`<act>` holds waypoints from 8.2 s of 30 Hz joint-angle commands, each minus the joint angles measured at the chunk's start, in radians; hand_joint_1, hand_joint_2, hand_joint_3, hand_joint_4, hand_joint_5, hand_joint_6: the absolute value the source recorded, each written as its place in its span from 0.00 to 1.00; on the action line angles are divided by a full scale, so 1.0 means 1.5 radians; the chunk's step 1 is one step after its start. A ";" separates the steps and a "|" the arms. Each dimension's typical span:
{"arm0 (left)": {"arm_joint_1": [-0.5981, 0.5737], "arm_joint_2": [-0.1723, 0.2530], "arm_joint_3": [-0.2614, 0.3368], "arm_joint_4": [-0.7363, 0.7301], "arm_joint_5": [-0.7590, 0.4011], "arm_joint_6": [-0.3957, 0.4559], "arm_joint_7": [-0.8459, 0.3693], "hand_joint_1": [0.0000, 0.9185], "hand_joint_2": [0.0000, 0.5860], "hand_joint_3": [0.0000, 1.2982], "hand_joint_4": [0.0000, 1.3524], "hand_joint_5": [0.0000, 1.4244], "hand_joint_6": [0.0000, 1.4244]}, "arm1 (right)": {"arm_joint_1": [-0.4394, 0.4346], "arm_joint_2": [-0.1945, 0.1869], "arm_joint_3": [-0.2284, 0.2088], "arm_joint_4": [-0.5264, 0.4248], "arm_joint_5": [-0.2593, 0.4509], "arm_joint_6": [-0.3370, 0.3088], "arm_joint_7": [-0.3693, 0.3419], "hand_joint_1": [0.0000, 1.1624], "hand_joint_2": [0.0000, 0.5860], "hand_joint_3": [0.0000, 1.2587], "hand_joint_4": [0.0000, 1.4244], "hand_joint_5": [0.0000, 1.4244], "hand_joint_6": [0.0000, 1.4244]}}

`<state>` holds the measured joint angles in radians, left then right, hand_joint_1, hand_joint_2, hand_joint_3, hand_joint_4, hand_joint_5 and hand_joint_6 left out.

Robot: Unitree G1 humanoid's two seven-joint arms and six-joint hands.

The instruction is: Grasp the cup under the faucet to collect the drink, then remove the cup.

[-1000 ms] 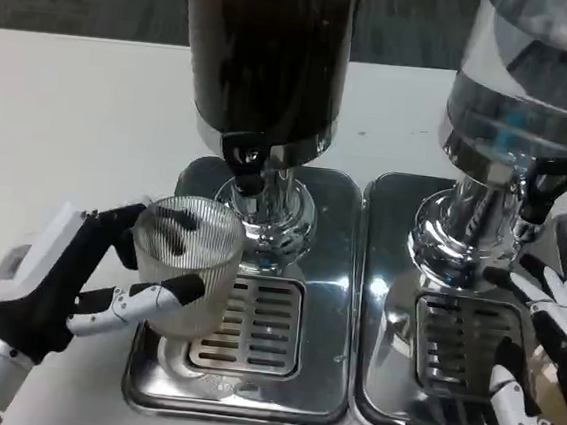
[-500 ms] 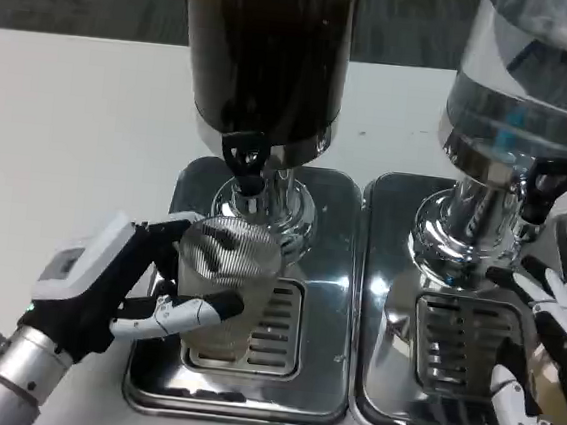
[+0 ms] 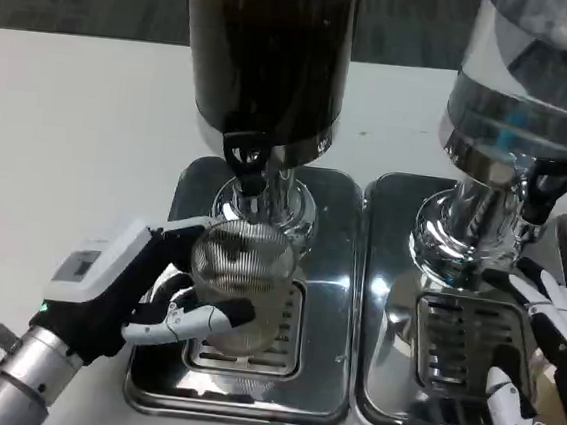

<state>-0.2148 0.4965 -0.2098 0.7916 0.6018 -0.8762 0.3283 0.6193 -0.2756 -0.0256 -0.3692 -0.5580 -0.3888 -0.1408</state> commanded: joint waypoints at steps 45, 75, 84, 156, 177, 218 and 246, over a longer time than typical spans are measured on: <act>0.021 0.116 0.248 -0.361 -0.879 0.454 -0.805 0.00 0.04 0.19 0.12 0.16 0.12 | -0.039 0.005 0.024 0.017 0.007 -0.001 0.007 0.34 1.00 0.16 0.05 0.05 0.14; -0.035 0.044 0.291 -0.378 -0.808 0.593 -0.858 0.00 0.06 0.16 0.10 0.13 0.09 | -0.023 0.004 0.011 0.022 0.021 -0.012 0.008 0.34 1.00 0.16 0.05 0.05 0.14; -0.030 0.042 0.293 -0.407 -0.812 0.614 -0.860 0.00 0.06 0.18 0.13 0.15 0.10 | -0.025 0.005 0.013 0.026 0.024 -0.012 0.008 0.34 1.00 0.17 0.05 0.06 0.14; -0.025 -0.017 0.224 -0.559 -0.724 0.589 -0.858 0.00 0.09 0.24 0.20 0.21 0.12 | -0.039 0.008 0.025 0.053 0.062 0.011 0.027 0.34 1.00 0.17 0.06 0.06 0.15; 0.011 -0.026 0.223 -0.571 -0.678 0.467 -0.829 0.00 0.11 0.24 0.20 0.21 0.12 | -0.042 0.004 0.017 0.052 0.060 0.013 0.034 0.33 1.00 0.17 0.06 0.06 0.15; 0.049 -0.009 0.185 -0.602 -0.609 0.333 -0.823 0.00 0.12 0.22 0.18 0.19 0.12 | -0.052 -0.004 -0.005 0.053 0.078 0.019 0.056 0.33 1.00 0.17 0.06 0.06 0.16; 0.055 0.009 0.188 -0.598 -0.608 0.304 -0.811 0.00 0.12 0.22 0.18 0.19 0.12 | -0.087 -0.002 0.035 -0.013 0.195 0.050 0.171 0.42 0.66 0.14 0.08 0.11 0.20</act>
<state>-0.1413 0.5055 0.0881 -0.1029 -0.3170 -0.4017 -0.8833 0.4970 -0.2761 0.0224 -0.3882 -0.2906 -0.3236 0.0956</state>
